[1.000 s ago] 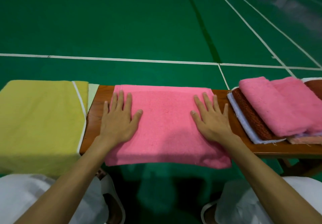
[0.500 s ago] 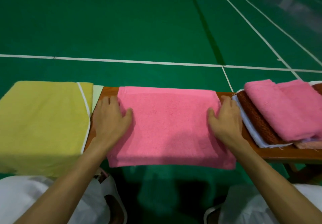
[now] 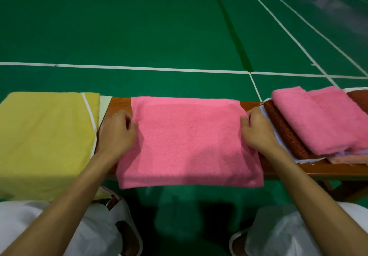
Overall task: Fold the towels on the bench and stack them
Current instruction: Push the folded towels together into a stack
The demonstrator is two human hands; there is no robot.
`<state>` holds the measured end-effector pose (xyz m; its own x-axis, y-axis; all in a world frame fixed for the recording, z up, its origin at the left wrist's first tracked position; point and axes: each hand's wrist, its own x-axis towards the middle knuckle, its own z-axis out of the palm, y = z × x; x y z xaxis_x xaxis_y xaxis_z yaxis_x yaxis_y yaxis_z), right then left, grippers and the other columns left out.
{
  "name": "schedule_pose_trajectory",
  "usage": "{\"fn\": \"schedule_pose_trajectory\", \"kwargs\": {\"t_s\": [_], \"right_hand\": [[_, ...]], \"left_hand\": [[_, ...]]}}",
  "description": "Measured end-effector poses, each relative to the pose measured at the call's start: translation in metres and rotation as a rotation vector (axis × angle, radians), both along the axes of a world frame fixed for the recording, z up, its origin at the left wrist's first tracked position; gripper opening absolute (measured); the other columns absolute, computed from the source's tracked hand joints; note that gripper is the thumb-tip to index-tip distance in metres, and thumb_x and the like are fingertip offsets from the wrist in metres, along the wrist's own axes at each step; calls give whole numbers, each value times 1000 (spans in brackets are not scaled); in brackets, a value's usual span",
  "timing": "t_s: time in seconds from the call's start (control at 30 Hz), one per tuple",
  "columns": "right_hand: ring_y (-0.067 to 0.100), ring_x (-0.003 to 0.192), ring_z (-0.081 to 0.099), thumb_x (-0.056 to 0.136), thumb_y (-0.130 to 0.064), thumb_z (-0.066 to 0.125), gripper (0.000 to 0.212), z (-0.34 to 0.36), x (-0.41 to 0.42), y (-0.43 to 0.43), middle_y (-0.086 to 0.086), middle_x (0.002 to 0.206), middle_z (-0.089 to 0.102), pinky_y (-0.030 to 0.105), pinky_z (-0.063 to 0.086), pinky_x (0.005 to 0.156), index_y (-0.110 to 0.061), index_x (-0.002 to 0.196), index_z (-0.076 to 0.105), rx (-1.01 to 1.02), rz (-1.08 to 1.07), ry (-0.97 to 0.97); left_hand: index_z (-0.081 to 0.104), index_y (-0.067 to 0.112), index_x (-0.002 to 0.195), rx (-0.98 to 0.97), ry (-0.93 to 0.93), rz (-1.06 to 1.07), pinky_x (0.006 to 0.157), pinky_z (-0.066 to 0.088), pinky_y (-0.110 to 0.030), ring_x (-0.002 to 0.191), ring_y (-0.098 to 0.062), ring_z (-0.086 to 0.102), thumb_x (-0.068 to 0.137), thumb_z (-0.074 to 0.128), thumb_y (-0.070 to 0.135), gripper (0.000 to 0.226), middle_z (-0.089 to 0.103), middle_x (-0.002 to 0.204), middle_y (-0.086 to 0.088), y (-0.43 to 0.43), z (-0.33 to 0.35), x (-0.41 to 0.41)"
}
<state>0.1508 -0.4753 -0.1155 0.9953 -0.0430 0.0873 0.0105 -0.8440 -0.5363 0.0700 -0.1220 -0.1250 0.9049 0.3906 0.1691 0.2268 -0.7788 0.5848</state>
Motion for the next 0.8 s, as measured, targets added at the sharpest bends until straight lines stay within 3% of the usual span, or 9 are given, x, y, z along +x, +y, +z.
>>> {"fn": "schedule_pose_trajectory", "kwargs": {"t_s": [0.07, 0.13, 0.23, 0.37, 0.53, 0.63, 0.8], "right_hand": [[28, 90, 57, 104, -14, 53, 11, 7, -3, -4, 14, 98, 61, 34, 43, 73, -4, 110, 52, 285, -1, 42], [19, 86, 62, 101, -4, 57, 22, 15, -8, -6, 8, 96, 64, 22, 49, 66, -7, 122, 51, 569, 22, 139], [13, 94, 72, 94, 10, 62, 45, 19, -9, -17, 9, 106, 74, 18, 56, 72, -12, 132, 58, 782, 154, 208], [19, 105, 73, 92, 9, 65, 40, 24, -12, -25, 9, 112, 77, 24, 60, 83, -9, 127, 69, 778, 172, 189], [15, 102, 74, 92, 3, 69, 35, 34, -15, -27, 0, 105, 79, 24, 61, 83, -8, 125, 70, 673, 154, 151], [15, 100, 75, 90, 4, 71, 32, 44, -20, -29, 1, 102, 79, 33, 61, 89, -8, 120, 73, 615, 130, 122], [-4, 81, 72, 85, 7, 75, 31, 89, -38, -38, 0, 89, 79, 13, 57, 77, -13, 109, 75, 450, 183, 75]], "left_hand": [[55, 16, 92, -253, 17, 3, 69, 40, -37, 82, -21, 58, 103, 60, 21, 13, 63, 89, -2, 0, 9, 0], [59, 15, 106, -583, 70, 10, 75, 51, -39, 89, -24, 65, 102, 63, 21, 9, 69, 100, -7, 4, 19, 0], [59, 21, 129, -808, 109, -97, 78, 59, -37, 88, -19, 74, 97, 68, 8, 36, 75, 101, -1, 13, 32, -5], [66, 17, 128, -818, 128, -202, 65, 58, -20, 84, -7, 75, 93, 65, -7, 43, 80, 91, 3, 20, 43, -9], [73, 17, 115, -659, 109, -187, 65, 57, -15, 91, -10, 75, 93, 70, -1, 29, 80, 88, 4, 29, 51, -15], [74, 25, 98, -553, 53, -175, 63, 56, -12, 82, -2, 75, 90, 74, 1, 25, 79, 83, 11, 31, 59, -21], [77, 29, 92, -352, -26, -177, 65, 57, -18, 78, -7, 75, 80, 84, 19, 17, 78, 78, 10, 34, 85, -36]]}}
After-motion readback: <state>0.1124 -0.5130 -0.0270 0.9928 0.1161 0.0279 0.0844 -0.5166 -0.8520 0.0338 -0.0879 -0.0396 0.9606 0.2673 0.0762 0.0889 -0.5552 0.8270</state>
